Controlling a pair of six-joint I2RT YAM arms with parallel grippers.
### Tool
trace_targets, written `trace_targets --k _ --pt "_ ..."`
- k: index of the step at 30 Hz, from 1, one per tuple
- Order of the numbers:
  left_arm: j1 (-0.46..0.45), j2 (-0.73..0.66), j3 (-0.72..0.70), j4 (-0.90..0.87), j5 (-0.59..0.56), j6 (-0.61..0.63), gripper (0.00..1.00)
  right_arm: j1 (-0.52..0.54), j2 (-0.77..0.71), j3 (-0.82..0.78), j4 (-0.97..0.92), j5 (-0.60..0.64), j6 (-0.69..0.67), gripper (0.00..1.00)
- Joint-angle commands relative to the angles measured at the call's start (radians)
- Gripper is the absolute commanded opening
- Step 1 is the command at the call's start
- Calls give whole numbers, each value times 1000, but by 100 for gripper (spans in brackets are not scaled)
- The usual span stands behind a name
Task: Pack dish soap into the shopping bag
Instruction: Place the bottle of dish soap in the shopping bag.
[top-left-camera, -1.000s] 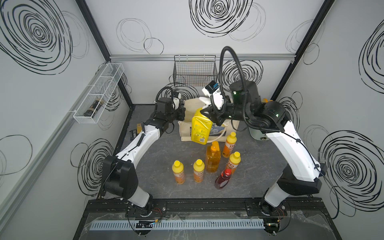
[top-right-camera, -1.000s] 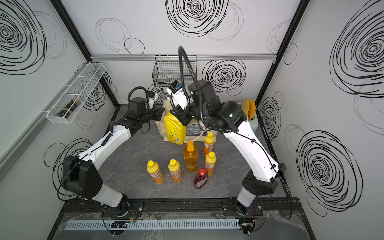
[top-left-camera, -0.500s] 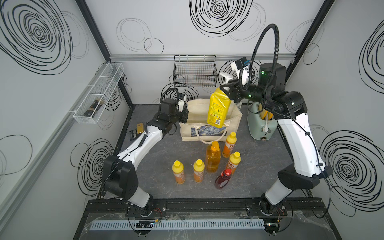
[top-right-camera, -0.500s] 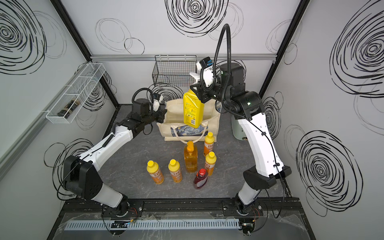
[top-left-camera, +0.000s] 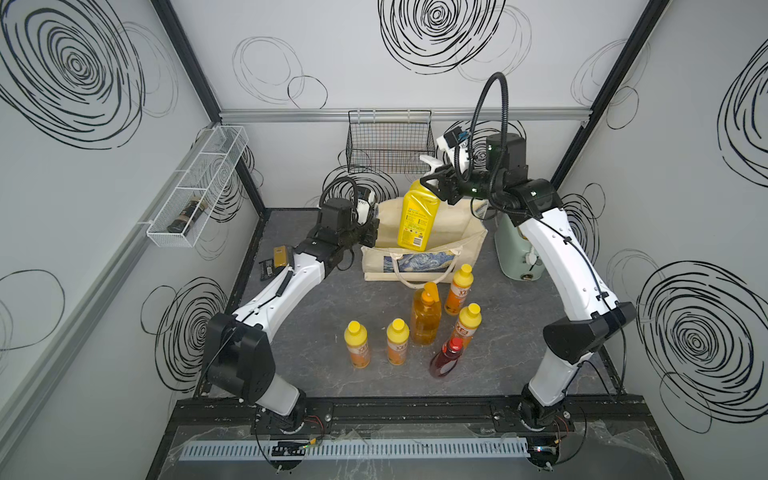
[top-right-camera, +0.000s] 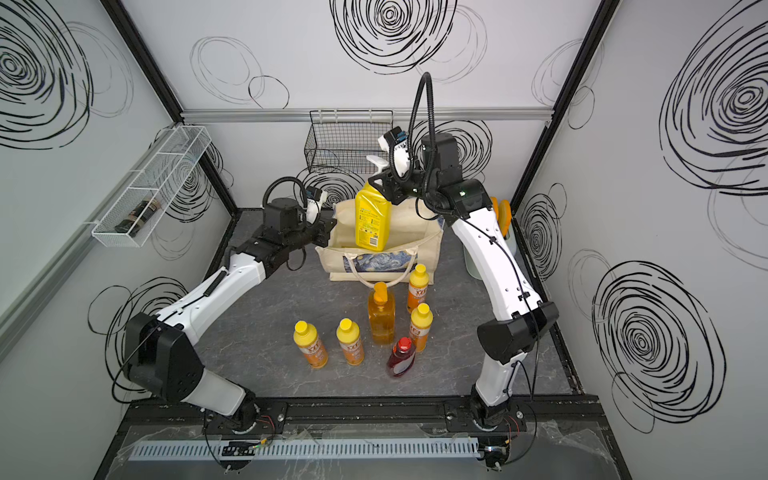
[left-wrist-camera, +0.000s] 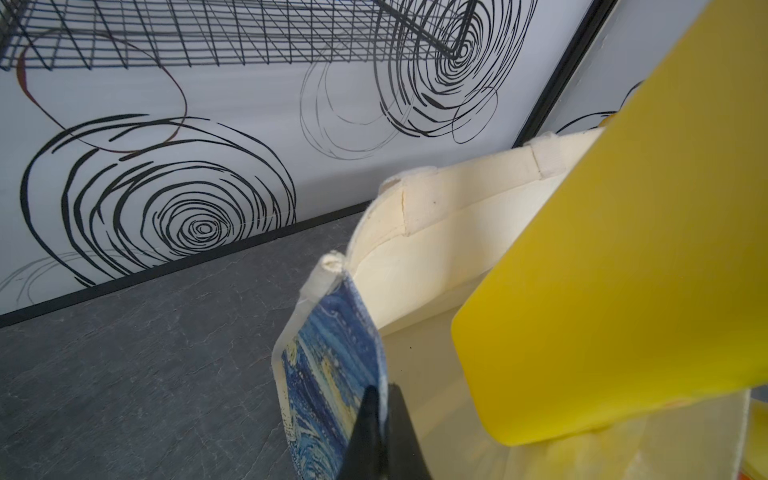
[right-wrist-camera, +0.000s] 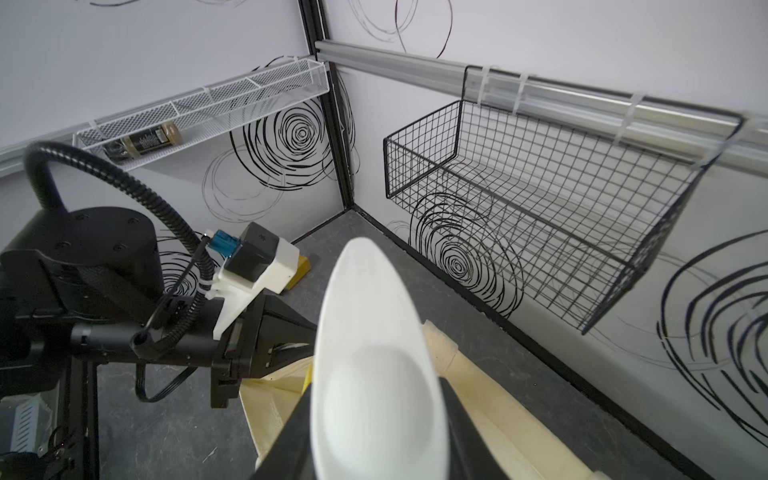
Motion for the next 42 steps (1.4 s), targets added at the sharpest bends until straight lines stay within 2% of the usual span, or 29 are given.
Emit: trace_targets --k 1,5,12,18,24,33,36,42 --pt "21 -30 -2 93 60 -55 5 12 -62 -5 313 -102 -57 0" --pt "42 -19 2 100 86 -98 5 34 -83 -138 367 -107 -100 0" --pt "44 -14 15 91 125 -126 5 50 -81 -265 478 -117 -113 0" --pt "59 24 70 16 210 -194 5 76 -105 -426 658 -82 -105 0" --pt "69 33 84 -6 220 -210 5 90 -119 -530 762 -20 -113 0" --pt "77 24 78 -4 212 -217 5 75 -107 -619 747 6 -102 1" --pt "78 21 74 -1 196 -213 5 51 -121 -664 762 -15 -63 13" --pt "80 24 66 7 177 -208 8 41 -134 -656 654 -34 -50 52"
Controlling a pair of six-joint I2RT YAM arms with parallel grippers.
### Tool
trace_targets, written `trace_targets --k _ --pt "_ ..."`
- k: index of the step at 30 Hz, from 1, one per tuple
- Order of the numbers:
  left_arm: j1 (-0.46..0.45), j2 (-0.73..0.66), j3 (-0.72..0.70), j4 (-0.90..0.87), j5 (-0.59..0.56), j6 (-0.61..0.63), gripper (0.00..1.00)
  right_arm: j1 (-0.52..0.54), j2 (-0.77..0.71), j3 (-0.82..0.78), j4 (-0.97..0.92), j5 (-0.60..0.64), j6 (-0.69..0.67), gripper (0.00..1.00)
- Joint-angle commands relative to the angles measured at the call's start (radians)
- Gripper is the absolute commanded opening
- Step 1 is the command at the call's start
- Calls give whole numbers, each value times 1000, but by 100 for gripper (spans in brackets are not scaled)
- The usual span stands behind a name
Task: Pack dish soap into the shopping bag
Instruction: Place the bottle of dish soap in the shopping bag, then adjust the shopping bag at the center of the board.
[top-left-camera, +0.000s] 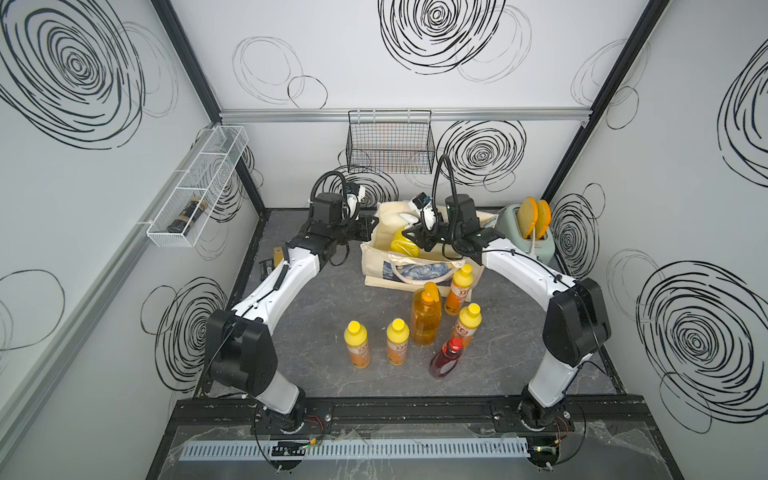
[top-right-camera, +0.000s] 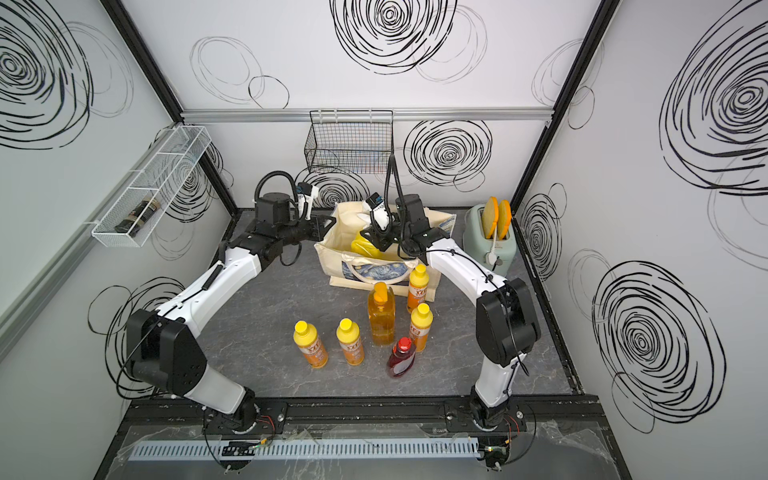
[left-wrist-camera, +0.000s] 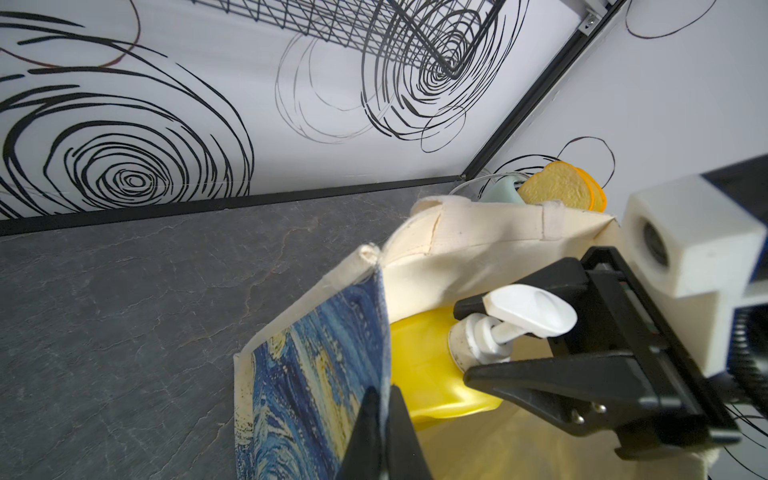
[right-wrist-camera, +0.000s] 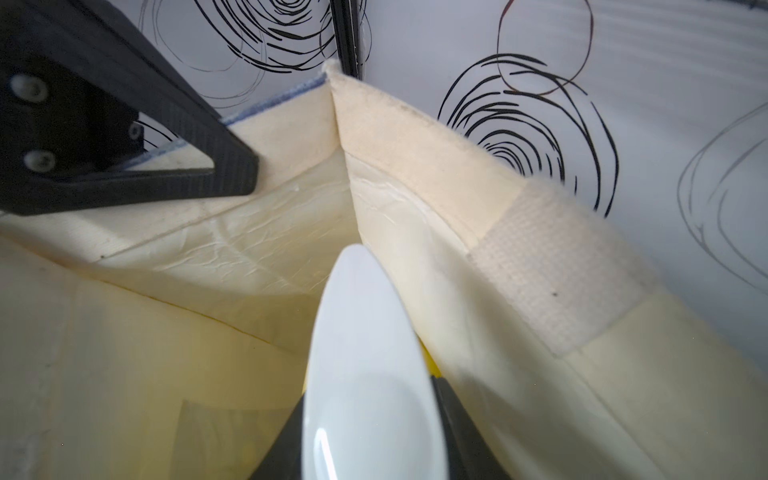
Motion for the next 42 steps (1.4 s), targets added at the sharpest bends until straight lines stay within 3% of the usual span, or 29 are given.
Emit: trace_targets --k 1,5,7,9,13,20,32,35,42 --pt "8 -6 17 46 -12 -1 8 -9 -125 47 79 -52 25 58" --pt "7 -5 17 52 -20 -3 9 -13 -170 89 5 -59 47 86" --pt "6 -6 15 56 -22 -6 10 -22 -180 134 -54 -58 74 95" --pt "5 -5 16 56 -22 -7 11 -36 -188 187 -134 -34 110 99" --pt "2 -5 17 60 -28 -12 12 -75 -218 310 -388 145 226 100" --pt "-6 -12 9 75 -42 -19 14 -113 -308 283 -716 494 314 95" --pt "-24 -32 0 74 -88 -13 16 -205 -194 198 -802 578 338 90" --pt "-24 -31 0 79 -87 -15 15 -221 -146 223 -778 518 321 80" --pt "-13 -56 -27 103 -138 -28 9 -208 10 393 -729 409 275 42"
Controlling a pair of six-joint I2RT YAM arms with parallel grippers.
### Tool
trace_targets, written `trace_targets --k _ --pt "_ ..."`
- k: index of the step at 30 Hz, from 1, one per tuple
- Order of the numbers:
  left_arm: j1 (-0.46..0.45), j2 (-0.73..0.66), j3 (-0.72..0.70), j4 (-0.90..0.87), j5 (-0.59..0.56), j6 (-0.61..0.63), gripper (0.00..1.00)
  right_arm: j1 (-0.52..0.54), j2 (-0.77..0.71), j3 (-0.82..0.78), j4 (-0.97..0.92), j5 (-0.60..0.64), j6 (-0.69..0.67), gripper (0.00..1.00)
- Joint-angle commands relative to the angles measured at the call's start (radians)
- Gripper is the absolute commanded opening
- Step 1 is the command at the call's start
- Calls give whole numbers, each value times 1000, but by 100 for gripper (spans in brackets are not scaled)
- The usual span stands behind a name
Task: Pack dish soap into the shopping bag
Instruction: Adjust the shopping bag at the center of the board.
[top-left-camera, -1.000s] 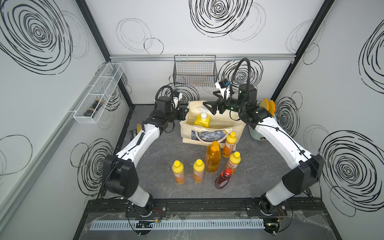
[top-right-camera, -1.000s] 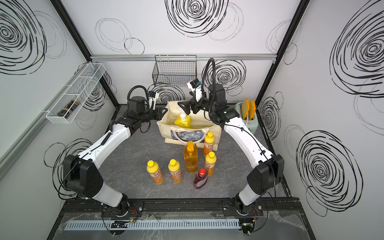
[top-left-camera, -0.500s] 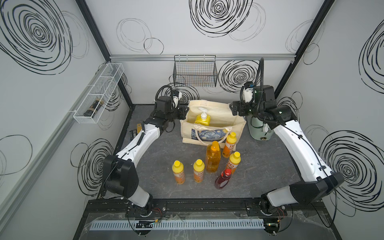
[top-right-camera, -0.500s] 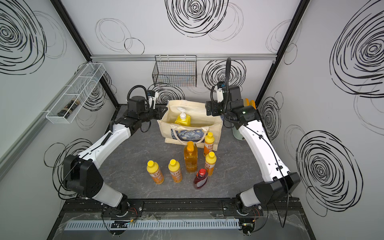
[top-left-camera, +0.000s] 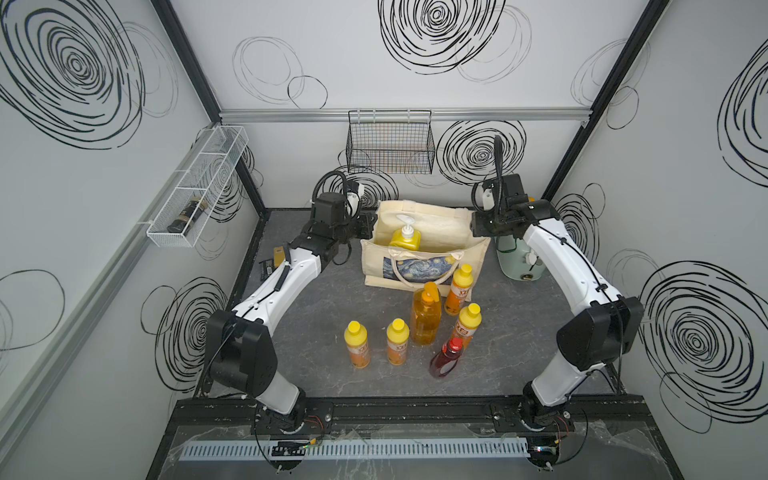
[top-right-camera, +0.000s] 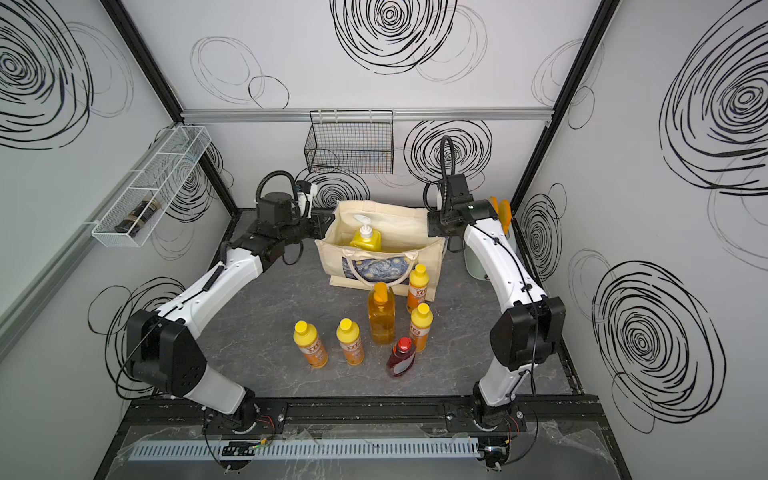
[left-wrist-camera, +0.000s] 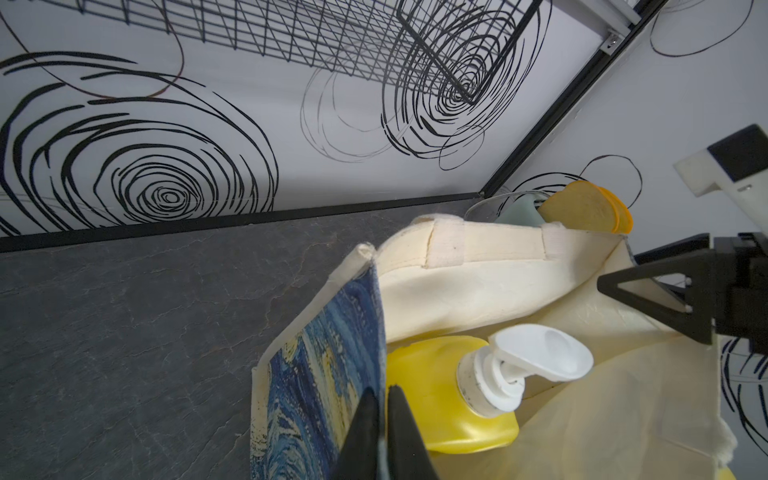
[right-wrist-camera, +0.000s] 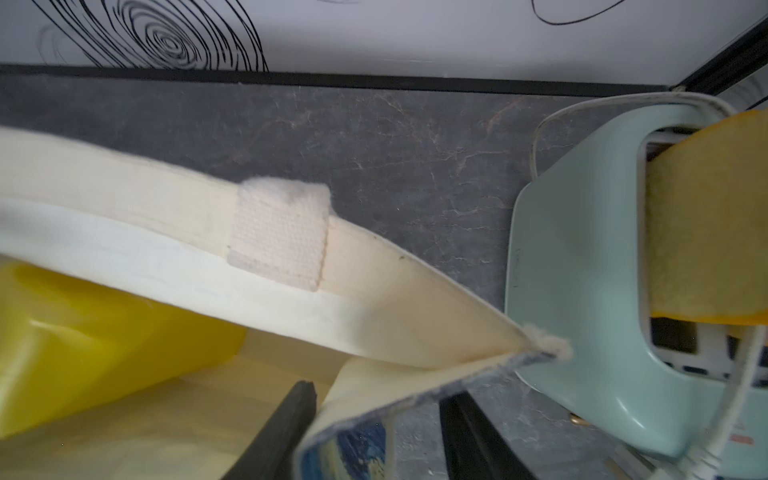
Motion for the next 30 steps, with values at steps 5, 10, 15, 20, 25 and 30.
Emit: trace_targets --k 5,10,15,20,25,30 --pt "27 -77 -51 92 -72 -29 1 44 169 245 61 -147 -74 18" --pt "30 -98 -67 108 -98 -39 0 49 212 328 110 -175 -97 6" --pt "15 -101 -62 91 -111 -34 15 51 115 196 154 -164 -96 5" --pt "-36 -115 -38 22 -194 -7 67 43 -61 -72 233 -112 -91 37" --pt "-45 -189 -143 47 -202 -28 74 32 -97 -121 177 -108 -77 52" --pt "-34 -246 -179 54 -234 -28 75 34 -110 -158 140 -105 -61 51"
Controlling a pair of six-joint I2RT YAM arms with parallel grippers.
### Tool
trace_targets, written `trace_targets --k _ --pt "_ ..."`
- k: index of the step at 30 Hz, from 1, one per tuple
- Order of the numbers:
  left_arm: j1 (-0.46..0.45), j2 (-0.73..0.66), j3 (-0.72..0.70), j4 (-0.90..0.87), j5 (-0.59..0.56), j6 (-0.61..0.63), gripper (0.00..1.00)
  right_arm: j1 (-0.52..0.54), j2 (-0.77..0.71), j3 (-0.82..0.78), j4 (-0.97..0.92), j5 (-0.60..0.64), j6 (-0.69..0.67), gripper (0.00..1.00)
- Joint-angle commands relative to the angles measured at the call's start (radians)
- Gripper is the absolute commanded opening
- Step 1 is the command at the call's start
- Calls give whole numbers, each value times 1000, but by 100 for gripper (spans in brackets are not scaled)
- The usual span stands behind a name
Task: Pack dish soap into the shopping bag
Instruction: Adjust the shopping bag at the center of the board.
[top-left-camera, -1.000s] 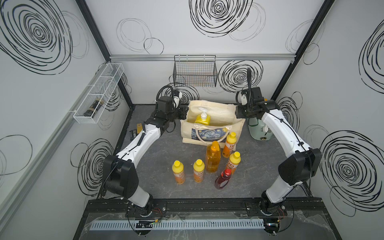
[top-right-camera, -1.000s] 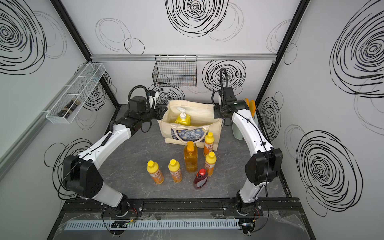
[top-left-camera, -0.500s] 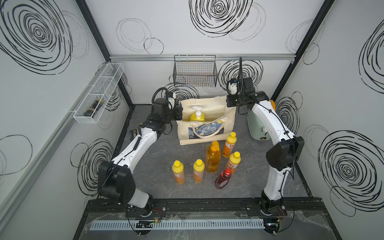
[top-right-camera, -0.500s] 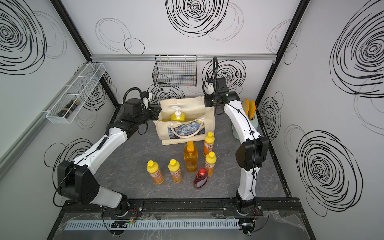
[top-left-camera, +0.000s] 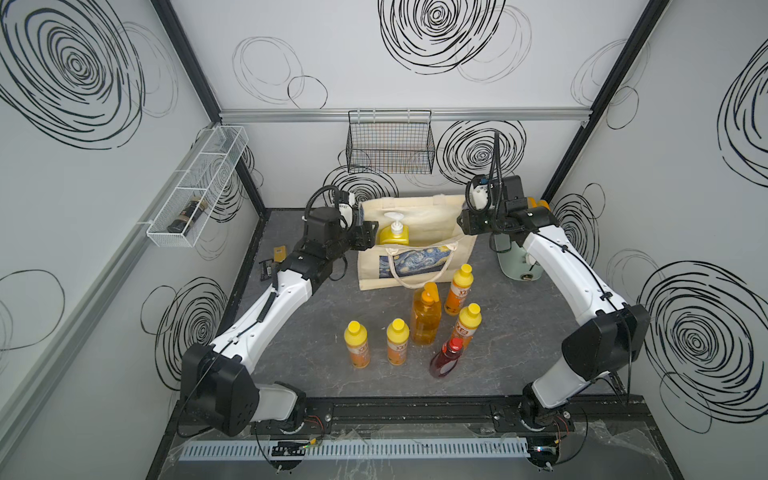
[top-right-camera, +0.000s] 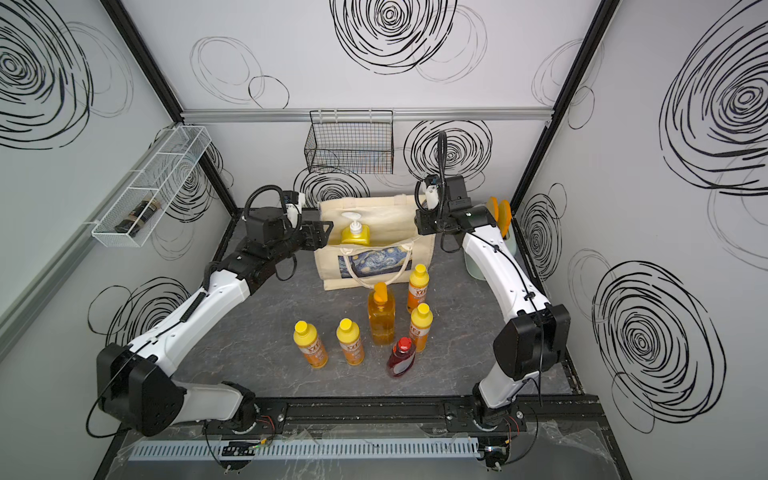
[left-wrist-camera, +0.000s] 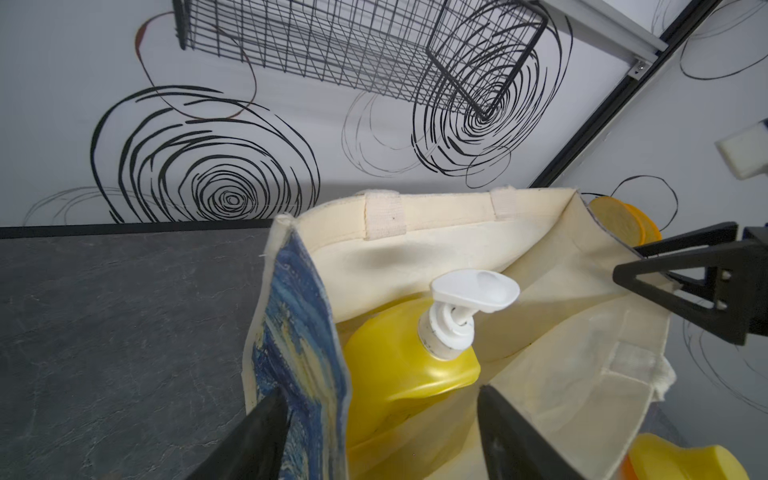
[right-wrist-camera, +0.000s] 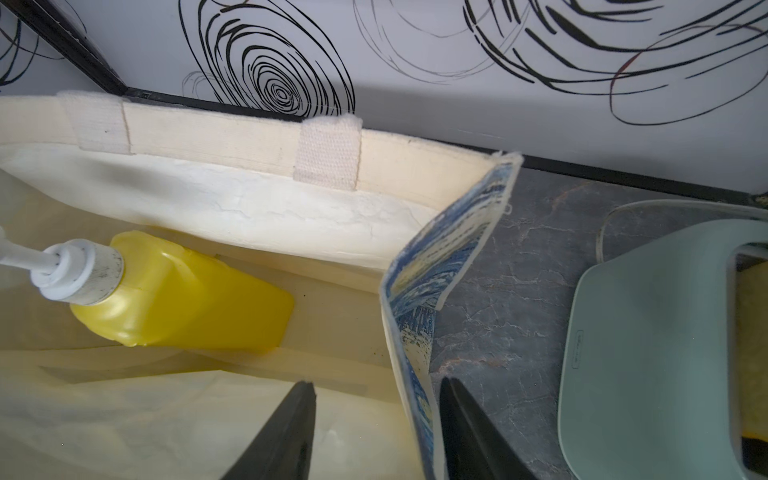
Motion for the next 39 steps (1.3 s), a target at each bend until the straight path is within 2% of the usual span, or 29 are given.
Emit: trace_targets --k 1,5,9,10,13,14,19,23,28,34,39 --pt "5 -36 -17 48 -34 -9 75 0 -19 -28 -41 12 13 47" --pt "6 -49 -63 61 -26 -22 75 8 -39 -28 -93 31 29 31" --pt "19 -89 -151 114 -12 -36 75 46 -104 -34 -98 65 33 28" --pt "23 -91 -155 120 -8 -33 75 56 -119 -30 -103 72 33 29" --pt "26 -91 -164 137 5 -30 74 91 -158 2 -147 80 35 49" --pt "28 -91 -168 146 10 -31 74 105 -174 8 -164 82 36 51" --pt "30 -99 -184 173 28 -33 74 237 -314 -14 -191 56 43 54" --pt "29 -108 -190 180 41 -32 74 381 -400 -40 -212 48 77 54" --pt "28 -116 -195 187 58 -33 73 586 -429 -59 -270 183 155 62" --pt "28 -107 -194 192 82 -30 71 754 -376 -81 -334 356 301 71" --pt "29 -108 -197 198 90 -30 70 802 -319 -118 -371 483 398 76"
